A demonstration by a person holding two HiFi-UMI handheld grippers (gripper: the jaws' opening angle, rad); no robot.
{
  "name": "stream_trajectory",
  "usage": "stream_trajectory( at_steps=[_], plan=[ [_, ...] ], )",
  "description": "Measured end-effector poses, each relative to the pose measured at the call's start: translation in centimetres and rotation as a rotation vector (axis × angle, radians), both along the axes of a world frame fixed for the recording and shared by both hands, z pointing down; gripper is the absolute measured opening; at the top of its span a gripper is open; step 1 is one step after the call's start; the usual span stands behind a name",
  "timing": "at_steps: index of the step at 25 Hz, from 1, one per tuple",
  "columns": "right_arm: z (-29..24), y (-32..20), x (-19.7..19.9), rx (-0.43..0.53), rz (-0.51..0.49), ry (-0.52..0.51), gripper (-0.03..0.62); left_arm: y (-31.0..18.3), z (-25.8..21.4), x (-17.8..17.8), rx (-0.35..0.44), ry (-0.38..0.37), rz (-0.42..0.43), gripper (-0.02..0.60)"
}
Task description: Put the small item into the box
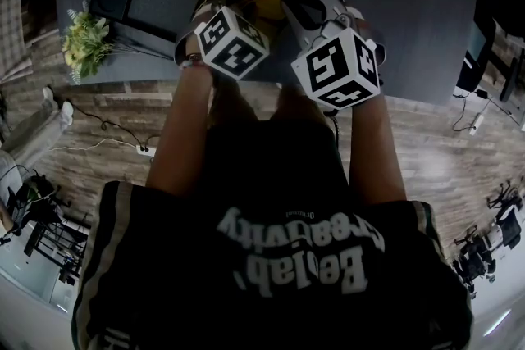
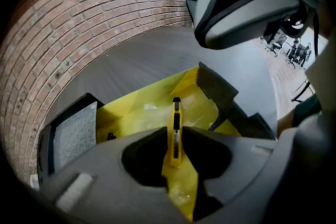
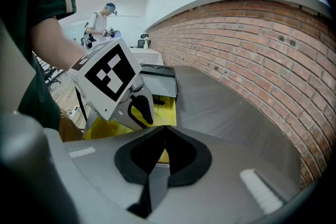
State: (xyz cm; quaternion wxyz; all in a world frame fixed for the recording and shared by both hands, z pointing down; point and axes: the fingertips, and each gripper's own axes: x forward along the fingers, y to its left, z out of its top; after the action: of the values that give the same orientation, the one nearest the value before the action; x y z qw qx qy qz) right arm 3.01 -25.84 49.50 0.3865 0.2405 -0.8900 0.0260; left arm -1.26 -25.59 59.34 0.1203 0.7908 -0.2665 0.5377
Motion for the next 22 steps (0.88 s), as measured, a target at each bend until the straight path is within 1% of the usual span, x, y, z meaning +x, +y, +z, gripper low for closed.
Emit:
stream_trajectory(
  at_steps=[11, 22],
  plan=[
    [0.15, 0.01, 0.05, -0.010, 0.000, 0.005, 0.006, -0.03, -0.03, -0.01, -0.013, 0.012, -0.014, 0.095],
    [-0.01, -0.04, 0.20, -0.008, 0.000, 0.014, 0.006, -0.10, -0.15, -0.01, -0.009, 0.019, -0.020, 0.100]
  ],
)
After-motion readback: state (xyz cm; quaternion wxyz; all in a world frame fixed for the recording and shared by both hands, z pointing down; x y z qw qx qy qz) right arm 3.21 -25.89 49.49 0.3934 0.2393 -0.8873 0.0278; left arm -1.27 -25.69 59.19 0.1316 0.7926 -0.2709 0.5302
